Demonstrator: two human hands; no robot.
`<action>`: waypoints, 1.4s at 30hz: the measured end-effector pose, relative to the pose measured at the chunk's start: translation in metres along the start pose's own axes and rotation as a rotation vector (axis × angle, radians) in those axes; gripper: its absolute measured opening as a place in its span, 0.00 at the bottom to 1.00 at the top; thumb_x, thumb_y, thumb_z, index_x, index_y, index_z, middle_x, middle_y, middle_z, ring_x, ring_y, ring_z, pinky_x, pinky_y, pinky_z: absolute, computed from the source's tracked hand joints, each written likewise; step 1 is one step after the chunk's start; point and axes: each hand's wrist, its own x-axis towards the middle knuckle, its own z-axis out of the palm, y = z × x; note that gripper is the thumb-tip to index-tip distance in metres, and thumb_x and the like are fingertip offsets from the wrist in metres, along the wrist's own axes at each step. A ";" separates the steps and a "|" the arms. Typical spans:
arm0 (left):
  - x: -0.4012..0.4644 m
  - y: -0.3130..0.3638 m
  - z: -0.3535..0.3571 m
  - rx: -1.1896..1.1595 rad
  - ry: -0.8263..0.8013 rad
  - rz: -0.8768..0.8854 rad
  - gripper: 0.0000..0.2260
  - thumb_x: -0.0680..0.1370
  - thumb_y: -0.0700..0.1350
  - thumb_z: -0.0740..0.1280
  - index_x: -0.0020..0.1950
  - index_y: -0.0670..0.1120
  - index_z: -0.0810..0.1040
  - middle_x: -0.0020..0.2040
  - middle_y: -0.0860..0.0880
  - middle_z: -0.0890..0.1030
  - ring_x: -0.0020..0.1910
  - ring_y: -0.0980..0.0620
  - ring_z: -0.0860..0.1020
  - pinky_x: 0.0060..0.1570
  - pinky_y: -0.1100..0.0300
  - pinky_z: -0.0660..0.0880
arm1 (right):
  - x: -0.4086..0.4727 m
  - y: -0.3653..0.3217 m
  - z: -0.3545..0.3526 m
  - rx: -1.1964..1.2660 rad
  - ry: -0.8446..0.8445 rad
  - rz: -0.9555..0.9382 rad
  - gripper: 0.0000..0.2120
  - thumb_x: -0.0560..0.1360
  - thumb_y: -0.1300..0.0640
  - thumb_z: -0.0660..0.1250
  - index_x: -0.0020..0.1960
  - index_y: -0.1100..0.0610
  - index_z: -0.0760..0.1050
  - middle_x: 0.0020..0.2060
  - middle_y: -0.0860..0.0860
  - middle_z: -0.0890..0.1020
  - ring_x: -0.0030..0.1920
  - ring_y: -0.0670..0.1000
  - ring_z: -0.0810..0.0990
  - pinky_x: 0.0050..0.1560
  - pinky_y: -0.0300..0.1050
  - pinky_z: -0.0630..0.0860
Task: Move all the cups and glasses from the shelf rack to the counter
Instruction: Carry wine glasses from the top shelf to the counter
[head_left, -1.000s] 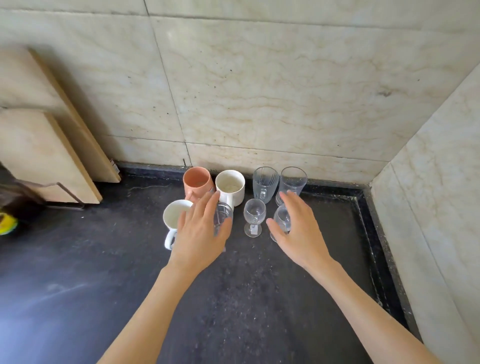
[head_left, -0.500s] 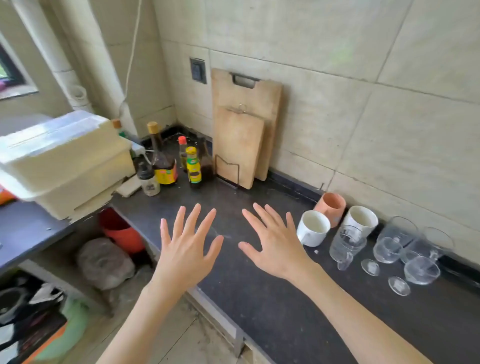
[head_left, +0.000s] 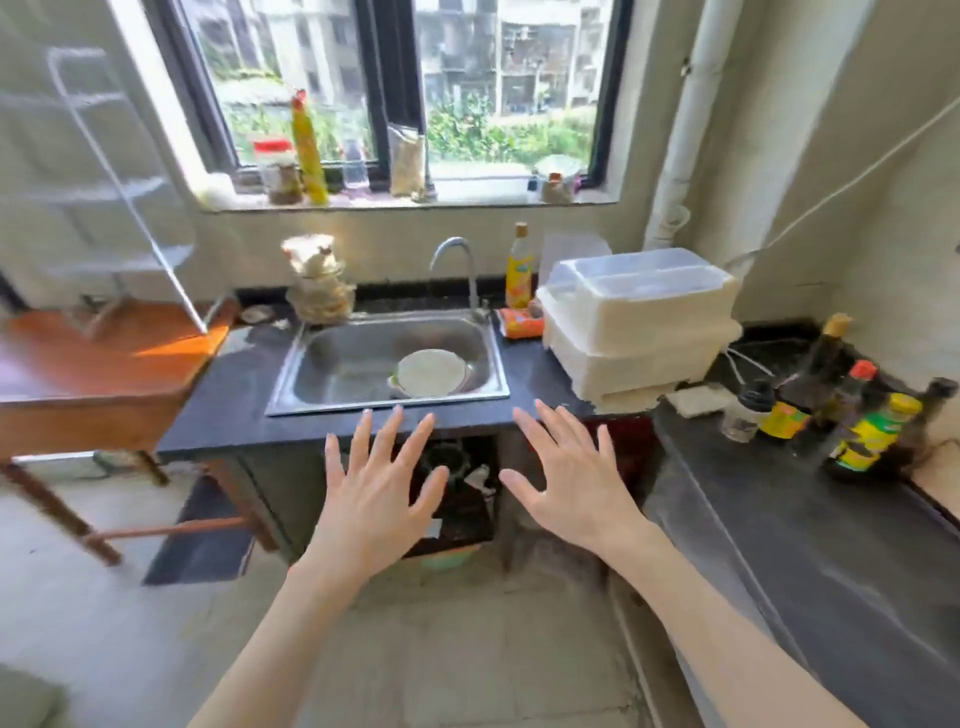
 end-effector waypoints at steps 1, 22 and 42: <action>0.000 -0.025 -0.010 0.020 0.023 -0.049 0.27 0.77 0.61 0.47 0.74 0.60 0.46 0.78 0.49 0.50 0.76 0.47 0.42 0.71 0.41 0.38 | 0.018 -0.021 0.007 0.001 -0.008 -0.055 0.32 0.75 0.40 0.57 0.75 0.46 0.50 0.76 0.49 0.54 0.76 0.51 0.48 0.72 0.64 0.44; 0.128 -0.403 -0.151 0.232 0.176 -0.534 0.26 0.76 0.62 0.44 0.73 0.61 0.43 0.77 0.51 0.47 0.75 0.49 0.38 0.72 0.44 0.37 | 0.382 -0.345 0.119 0.103 -0.058 -0.628 0.31 0.75 0.40 0.57 0.74 0.45 0.49 0.76 0.50 0.55 0.76 0.53 0.48 0.71 0.64 0.42; 0.318 -0.714 -0.258 0.148 0.218 -0.313 0.27 0.77 0.60 0.47 0.74 0.59 0.43 0.77 0.51 0.45 0.75 0.51 0.38 0.71 0.47 0.37 | 0.635 -0.600 0.145 0.215 0.146 -0.598 0.32 0.76 0.43 0.59 0.75 0.48 0.50 0.76 0.51 0.54 0.75 0.52 0.49 0.73 0.52 0.51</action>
